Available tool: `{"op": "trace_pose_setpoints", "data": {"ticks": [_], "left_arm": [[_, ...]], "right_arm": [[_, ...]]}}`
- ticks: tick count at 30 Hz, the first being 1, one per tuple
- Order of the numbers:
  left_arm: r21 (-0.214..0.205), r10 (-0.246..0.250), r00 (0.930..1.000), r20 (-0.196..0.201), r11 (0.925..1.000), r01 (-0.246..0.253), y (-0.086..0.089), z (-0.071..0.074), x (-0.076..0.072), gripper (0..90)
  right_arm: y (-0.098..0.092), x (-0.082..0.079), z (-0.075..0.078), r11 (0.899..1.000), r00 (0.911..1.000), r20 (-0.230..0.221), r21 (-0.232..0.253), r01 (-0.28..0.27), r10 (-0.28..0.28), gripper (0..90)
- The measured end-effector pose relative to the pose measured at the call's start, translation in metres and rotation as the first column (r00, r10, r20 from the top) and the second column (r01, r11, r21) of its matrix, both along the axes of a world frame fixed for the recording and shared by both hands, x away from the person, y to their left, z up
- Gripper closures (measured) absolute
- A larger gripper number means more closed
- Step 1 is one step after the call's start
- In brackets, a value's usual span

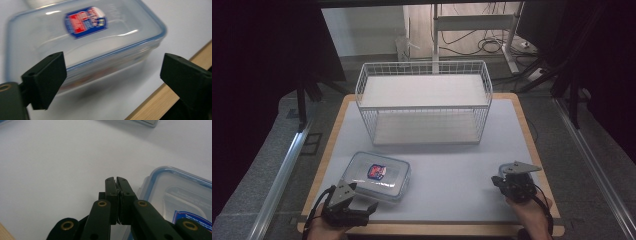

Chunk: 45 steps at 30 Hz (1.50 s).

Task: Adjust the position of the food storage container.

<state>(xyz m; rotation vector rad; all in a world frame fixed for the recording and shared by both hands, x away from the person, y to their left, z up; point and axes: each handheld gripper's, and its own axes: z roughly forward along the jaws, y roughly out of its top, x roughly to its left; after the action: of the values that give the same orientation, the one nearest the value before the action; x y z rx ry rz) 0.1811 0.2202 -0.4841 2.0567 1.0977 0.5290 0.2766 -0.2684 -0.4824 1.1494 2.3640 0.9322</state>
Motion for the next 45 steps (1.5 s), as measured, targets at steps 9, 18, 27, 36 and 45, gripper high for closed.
{"op": "trace_pose_setpoints", "data": {"ticks": [9, 18, 27, 36, 45], "left_arm": [[-0.009, 0.128, 0.9917, -0.01, 0.9917, -0.128, 0.041, 0.004, 0.005, 52.3], [-0.057, 0.23, 0.9728, -0.027, 0.9712, -0.231, 0.078, -0.004, 0.018, 87.2], [-0.041, 0.211, 0.9674, -0.14, 0.975, -0.218, 0.083, -0.036, 0.054, 90.0], [-0.023, 0.187, 0.9693, -0.159, 0.9808, -0.193, 0.069, -0.04, 0.059, 90.0], [-0.037, 0.084, 0.9829, -0.164, 0.9951, -0.092, 0.036, -0.04, 0.064, 90.0]], "right_arm": [[0.003, -0.002, 0.0, 1.0, 0.9999, 0.004, 0.022, -0.016, 0.016, 85.9], [0.006, -0.003, 0.0, 0.999, 0.9995, -0.002, 0.035, -0.033, 0.033, 87.4], [0.014, -0.004, 0.001, 0.995, 0.9981, -0.001, 0.075, -0.061, 0.061, 88.6], [0.029, -0.007, -0.002, 0.991, 0.9946, -0.029, 0.095, -0.096, 0.099, 88.1], [0.041, -0.004, -0.007, 0.988, 0.9906, -0.045, 0.097, -0.124, 0.129, 88.1]]}}
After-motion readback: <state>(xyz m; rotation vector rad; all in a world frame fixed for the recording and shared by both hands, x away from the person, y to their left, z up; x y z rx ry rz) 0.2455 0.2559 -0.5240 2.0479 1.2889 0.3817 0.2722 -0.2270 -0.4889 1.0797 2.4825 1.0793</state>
